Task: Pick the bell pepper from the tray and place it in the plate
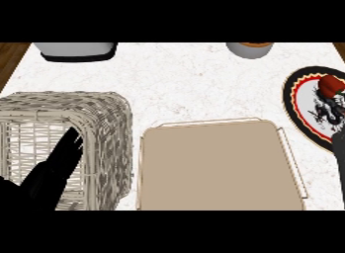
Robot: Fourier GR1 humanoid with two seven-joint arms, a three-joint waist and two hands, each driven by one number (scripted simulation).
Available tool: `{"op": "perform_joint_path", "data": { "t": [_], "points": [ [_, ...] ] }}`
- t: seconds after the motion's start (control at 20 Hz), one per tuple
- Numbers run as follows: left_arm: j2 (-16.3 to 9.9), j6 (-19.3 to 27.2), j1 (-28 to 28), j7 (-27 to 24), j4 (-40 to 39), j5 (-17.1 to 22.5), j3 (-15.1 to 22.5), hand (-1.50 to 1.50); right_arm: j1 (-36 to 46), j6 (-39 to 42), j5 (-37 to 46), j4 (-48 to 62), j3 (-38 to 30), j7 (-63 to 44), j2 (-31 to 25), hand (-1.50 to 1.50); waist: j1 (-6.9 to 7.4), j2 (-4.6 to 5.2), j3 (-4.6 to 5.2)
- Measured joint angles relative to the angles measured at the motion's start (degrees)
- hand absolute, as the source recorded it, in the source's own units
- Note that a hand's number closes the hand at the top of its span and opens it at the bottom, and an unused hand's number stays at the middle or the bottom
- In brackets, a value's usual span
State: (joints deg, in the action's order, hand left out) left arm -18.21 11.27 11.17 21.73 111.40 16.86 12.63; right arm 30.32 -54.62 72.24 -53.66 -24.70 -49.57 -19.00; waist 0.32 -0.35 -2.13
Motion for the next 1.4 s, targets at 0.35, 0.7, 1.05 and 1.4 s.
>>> {"op": "perform_joint_path", "data": {
  "t": [0.35, 0.7, 1.05, 1.4],
  "points": [
    [-0.3, 0.3, 1.1, -0.8, -0.2, 0.0, 0.9, 0.00, 1.3, 5.4, -14.3, 8.8, -1.9, 8.6, -2.8, -1.50, 0.33, 0.36, 0.00],
    [-0.6, 0.8, 2.3, -1.3, -0.4, 0.4, 1.2, 0.00, 1.7, 3.5, -28.2, 7.8, -4.6, 25.7, -3.3, -1.50, -0.11, 0.29, 0.02],
    [-1.2, 1.8, 2.8, -1.9, -0.8, 0.6, 1.3, 0.00, -0.5, 1.7, -42.8, 3.4, -10.0, 40.3, -2.1, -1.50, -0.95, -0.18, 0.07],
    [-1.6, 2.4, 3.6, -3.1, -1.4, 1.3, 1.2, 0.00, -6.4, 11.2, -56.9, -3.6, -13.2, 51.8, 1.7, -1.50, -2.24, -0.99, 0.05]
  ]
}}
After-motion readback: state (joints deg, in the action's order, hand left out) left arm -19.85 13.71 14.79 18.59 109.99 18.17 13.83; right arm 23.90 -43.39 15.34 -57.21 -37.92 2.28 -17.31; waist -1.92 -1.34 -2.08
